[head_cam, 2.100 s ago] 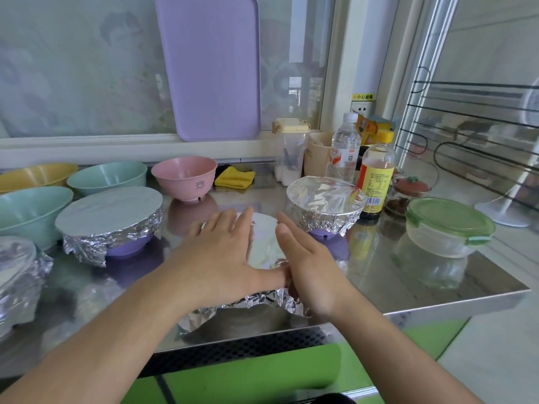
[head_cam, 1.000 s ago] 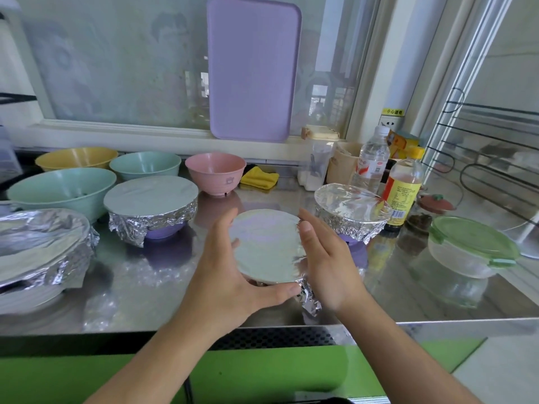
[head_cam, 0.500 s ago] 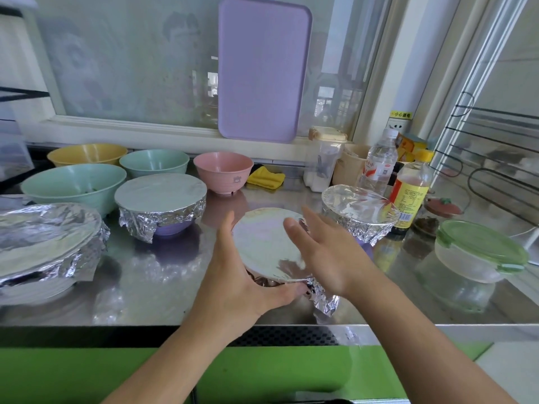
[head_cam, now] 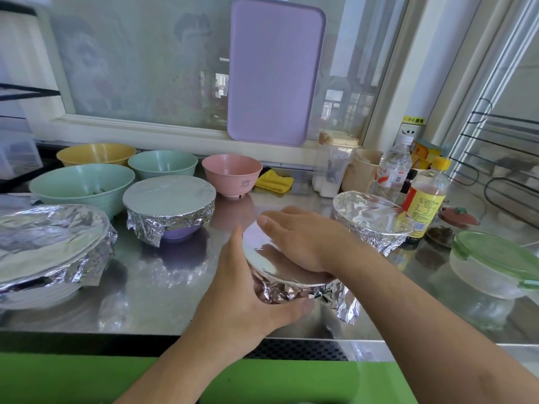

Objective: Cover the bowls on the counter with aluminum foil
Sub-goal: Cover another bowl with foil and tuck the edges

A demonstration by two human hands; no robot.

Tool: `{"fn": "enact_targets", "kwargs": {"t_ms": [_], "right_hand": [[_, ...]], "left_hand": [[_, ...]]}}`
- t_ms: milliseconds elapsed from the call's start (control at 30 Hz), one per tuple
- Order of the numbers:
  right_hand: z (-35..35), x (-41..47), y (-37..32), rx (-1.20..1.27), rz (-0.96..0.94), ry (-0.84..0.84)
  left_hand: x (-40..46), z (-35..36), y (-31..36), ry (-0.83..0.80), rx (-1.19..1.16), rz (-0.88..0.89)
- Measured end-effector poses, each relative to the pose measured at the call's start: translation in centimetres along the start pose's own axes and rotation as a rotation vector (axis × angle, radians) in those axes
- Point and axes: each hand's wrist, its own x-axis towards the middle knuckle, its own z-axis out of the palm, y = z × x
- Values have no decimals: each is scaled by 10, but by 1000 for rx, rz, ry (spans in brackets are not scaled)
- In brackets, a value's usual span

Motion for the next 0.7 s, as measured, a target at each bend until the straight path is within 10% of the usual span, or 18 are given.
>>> {"fn": "enact_targets", "kwargs": {"t_ms": [700], "right_hand": [[14,-18,42,167,31,242]], "left_hand": [[73,-7,33,-172,443,12]]}}
